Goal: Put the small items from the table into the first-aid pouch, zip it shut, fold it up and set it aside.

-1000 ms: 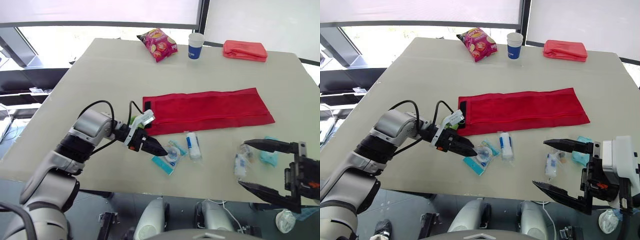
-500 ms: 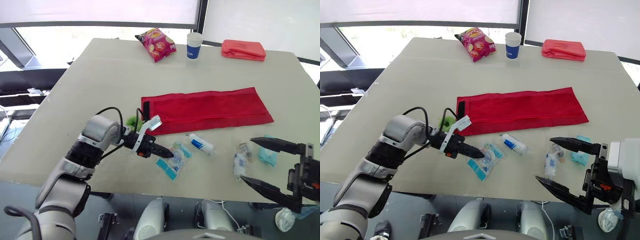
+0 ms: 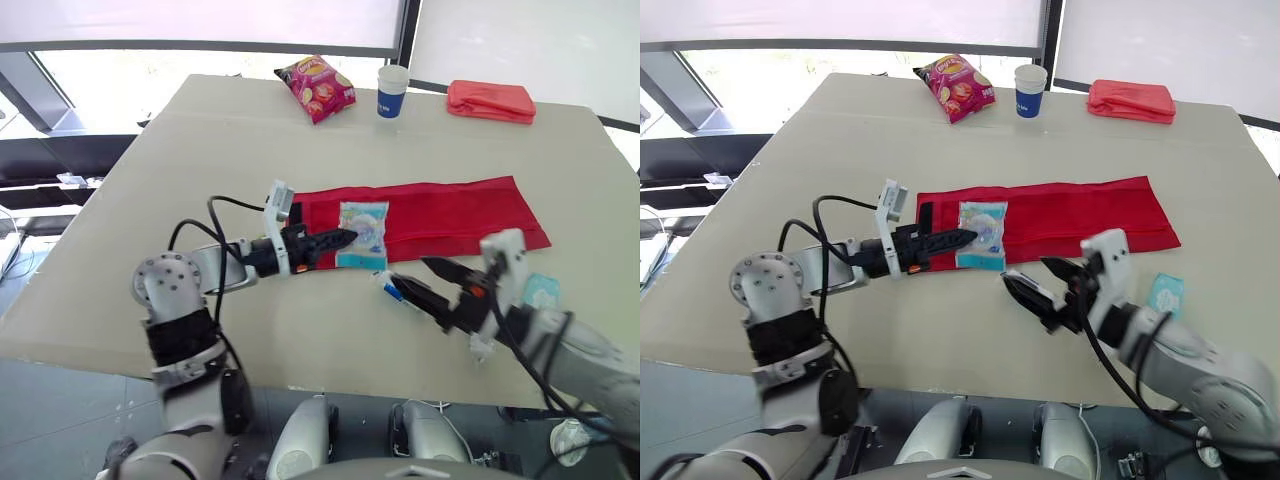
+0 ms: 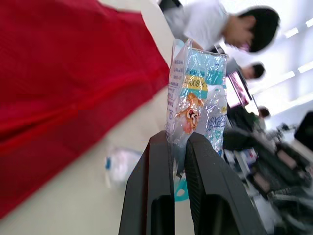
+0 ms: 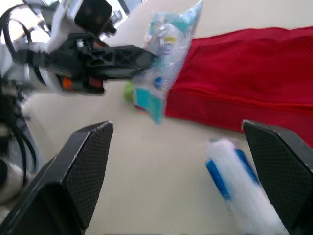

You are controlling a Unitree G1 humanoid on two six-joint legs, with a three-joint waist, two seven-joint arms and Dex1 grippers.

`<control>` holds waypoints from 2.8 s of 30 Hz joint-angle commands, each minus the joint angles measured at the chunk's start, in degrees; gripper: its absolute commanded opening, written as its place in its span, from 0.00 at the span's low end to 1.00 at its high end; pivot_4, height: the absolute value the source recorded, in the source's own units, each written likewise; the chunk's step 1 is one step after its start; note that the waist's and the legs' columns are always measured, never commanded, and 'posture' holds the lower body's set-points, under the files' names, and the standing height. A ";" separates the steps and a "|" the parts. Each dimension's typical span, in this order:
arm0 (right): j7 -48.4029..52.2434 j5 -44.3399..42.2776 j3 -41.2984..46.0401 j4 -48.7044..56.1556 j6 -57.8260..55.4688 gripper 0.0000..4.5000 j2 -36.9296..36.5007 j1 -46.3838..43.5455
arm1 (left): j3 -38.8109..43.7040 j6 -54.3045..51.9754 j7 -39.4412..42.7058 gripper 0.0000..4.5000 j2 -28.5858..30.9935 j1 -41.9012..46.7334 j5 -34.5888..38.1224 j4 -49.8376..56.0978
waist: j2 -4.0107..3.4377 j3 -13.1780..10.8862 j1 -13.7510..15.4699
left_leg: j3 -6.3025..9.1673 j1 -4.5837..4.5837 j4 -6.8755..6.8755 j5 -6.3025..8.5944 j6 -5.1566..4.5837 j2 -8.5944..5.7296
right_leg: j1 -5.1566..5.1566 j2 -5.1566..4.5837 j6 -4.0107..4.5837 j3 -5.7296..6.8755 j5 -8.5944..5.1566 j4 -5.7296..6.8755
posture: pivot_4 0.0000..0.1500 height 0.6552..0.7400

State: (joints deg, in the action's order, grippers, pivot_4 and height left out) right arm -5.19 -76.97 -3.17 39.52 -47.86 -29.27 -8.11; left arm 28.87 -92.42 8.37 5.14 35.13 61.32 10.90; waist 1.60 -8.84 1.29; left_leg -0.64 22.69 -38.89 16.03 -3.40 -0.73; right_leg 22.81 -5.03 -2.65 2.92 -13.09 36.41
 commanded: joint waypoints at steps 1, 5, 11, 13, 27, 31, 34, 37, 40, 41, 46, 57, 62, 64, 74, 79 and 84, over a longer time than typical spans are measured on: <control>-5.99 -5.22 -0.29 -4.39 -0.11 1.00 3.88 -3.59 | 4.14 -0.08 -9.59 0.00 -3.53 0.13 5.38 3.96 | -0.01 0.00 -0.21 | 0.02 0.00 -0.05 0.00 0.00 -0.03 | -0.01 0.04 -0.01 0.00 0.01 0.06 | 1.00 1.00; -9.60 -7.71 0.91 -8.46 0.72 1.00 7.14 -7.88 | 6.18 -0.08 -18.42 0.00 -6.90 0.12 11.82 4.96 | -0.02 0.00 -0.47 | -0.03 -0.07 -0.08 -0.01 0.01 -0.07 | 0.00 0.08 -0.01 -0.07 0.01 0.21 | 1.00 1.00; -13.30 -11.43 1.77 -8.60 2.38 0.48 10.07 -9.61 | 1.57 6.24 -31.03 0.00 -4.43 -3.06 27.54 3.32 | -0.03 0.00 -0.47 | -0.02 -0.08 -0.07 -0.01 0.01 -0.08 | 0.02 0.34 0.00 -0.09 0.00 0.29 | 1.00 1.00; -14.11 -11.73 1.76 -8.47 2.88 0.26 10.72 -9.89 | -2.19 10.27 -34.81 0.00 -1.42 -4.55 33.79 2.72 | -0.03 0.00 -0.47 | -0.03 -0.09 -0.08 -0.01 0.01 -0.07 | 0.03 0.32 0.00 -0.12 0.00 0.32 | 1.00 1.00; -19.23 -17.40 3.49 -5.61 3.90 0.00 8.02 -9.10 | -16.61 17.61 -17.86 0.49 30.33 -4.91 39.59 0.97 | -0.14 -0.03 -0.73 | -0.25 -0.24 0.01 -0.01 0.00 -0.10 | 0.11 0.66 0.02 -0.50 -0.01 0.36 | 1.00 1.00; -21.47 -21.85 4.68 -4.69 3.44 0.00 2.47 -6.72 | -32.00 32.40 18.78 0.72 47.65 -2.33 6.07 1.53 | -0.18 -0.06 -0.62 | -0.54 -0.50 0.41 -0.01 0.01 -0.14 | 0.13 0.96 0.10 -0.91 -0.06 0.30 | 1.00 1.00; -24.11 -25.65 5.24 -4.37 3.75 0.00 -1.83 -5.24 | -48.56 53.59 38.46 0.72 51.68 3.12 -20.41 -7.74 | -0.38 -0.06 -0.29 | -0.68 -0.65 0.62 -0.02 0.01 -0.23 | 0.09 0.96 0.28 -1.20 -0.17 0.24 | 1.00 1.00; -25.83 -27.15 5.18 -4.11 5.02 0.00 -3.80 -4.65 | -54.23 63.93 46.17 0.72 46.05 9.88 -32.78 -20.94 | -0.35 -0.07 -0.37 | -0.72 -0.56 0.61 -0.01 -0.01 -0.04 | 0.07 0.99 0.29 -1.29 -0.17 0.00 | 1.00 1.00; -27.69 -27.25 4.67 -3.68 6.04 0.00 -4.49 -3.96 | -57.75 73.95 51.50 0.72 41.40 13.99 -42.90 -30.51 | -0.26 -0.04 -0.66 | -0.66 0.09 0.49 -0.01 -0.06 0.03 | 0.55 0.95 0.26 -1.49 -0.12 -0.07 | 1.00 1.00; -28.27 -27.13 4.39 -3.42 6.37 0.00 -4.52 -3.74 | -57.99 76.14 52.27 0.72 39.76 15.10 -45.04 -33.34 | -0.26 -0.04 -0.70 | -0.69 0.20 0.49 -0.01 -0.06 0.03 | 0.64 0.94 0.19 -1.56 -0.07 -0.06 | 1.00 1.00; -31.27 -25.94 2.69 -1.23 8.62 0.00 -3.25 -1.81 | -58.66 88.51 55.13 0.72 33.70 19.18 -55.13 -45.22 | -0.24 -0.04 -0.66 | -0.68 0.31 0.51 0.09 -0.24 0.10 | 0.71 0.86 0.02 -1.50 0.02 -0.13 | 1.00 1.00; -34.30 -23.83 -3.44 -2.48 9.37 0.00 -0.32 -3.60 | -53.77 94.18 61.38 0.09 28.80 21.06 -60.22 -51.32 | -0.21 -0.04 -0.65 | -0.67 0.34 0.27 0.27 -0.57 0.14 | 0.66 0.73 -0.07 -1.47 0.08 -0.07 | 1.00 1.00; -35.18 -21.74 -7.81 -10.55 8.70 0.00 5.04 -7.99 | -50.44 87.99 64.60 0.00 28.04 21.62 -58.48 -49.10 | -0.19 -0.04 -0.70 | -0.66 0.30 0.10 0.26 -0.56 0.22 | 0.66 0.91 -0.07 -1.45 0.07 0.20 | 1.00 1.00; -35.61 -21.12 -8.46 -14.04 8.32 0.00 7.22 -9.79 | -49.35 85.56 65.56 0.00 27.86 21.18 -58.05 -46.85 | -0.18 -0.04 -0.80 | -0.66 0.30 0.09 0.26 -0.56 0.22 | 0.67 0.97 -0.07 -1.46 0.08 0.24 | 1.00 1.00; -38.12 -20.93 -7.32 -24.85 6.10 0.00 15.83 -13.98 | -46.58 78.57 65.46 0.00 27.26 17.78 -57.64 -36.15 | -0.18 -0.04 -1.27 | -0.65 0.32 0.03 0.25 -0.54 0.20 | 0.70 0.97 -0.07 -1.45 0.08 0.35 | 1.00 1.00; -39.63 -21.82 -6.01 -27.37 5.60 0.00 19.13 -14.87 | -45.82 76.56 65.56 0.00 27.38 15.41 -57.24 -31.87 | -0.19 -0.03 -2.01 | -0.64 0.28 0.03 0.25 -0.55 0.20 | 0.69 0.95 -0.07 -1.47 0.08 0.41 | 1.00 1.00; -39.73 -22.23 -4.82 -30.65 5.01 0.00 22.48 -16.37 | -44.90 74.28 65.10 0.00 27.49 13.00 -56.73 -28.35 | -0.20 -0.03 -2.28 | -0.64 0.22 0.03 0.24 -0.53 0.22 | 0.69 0.97 -0.07 -1.49 0.08 0.45 | 1.00 1.00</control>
State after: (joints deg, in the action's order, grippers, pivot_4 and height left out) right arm -45.38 -98.26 -8.83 9.30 -42.52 -8.16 -23.28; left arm -17.33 -17.32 73.25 32.71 48.36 2.52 -20.88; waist 1.41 -8.86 -0.99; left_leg -1.29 22.89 -38.86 16.28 -3.93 -0.50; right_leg 23.50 -4.06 -2.72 1.42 -13.00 36.87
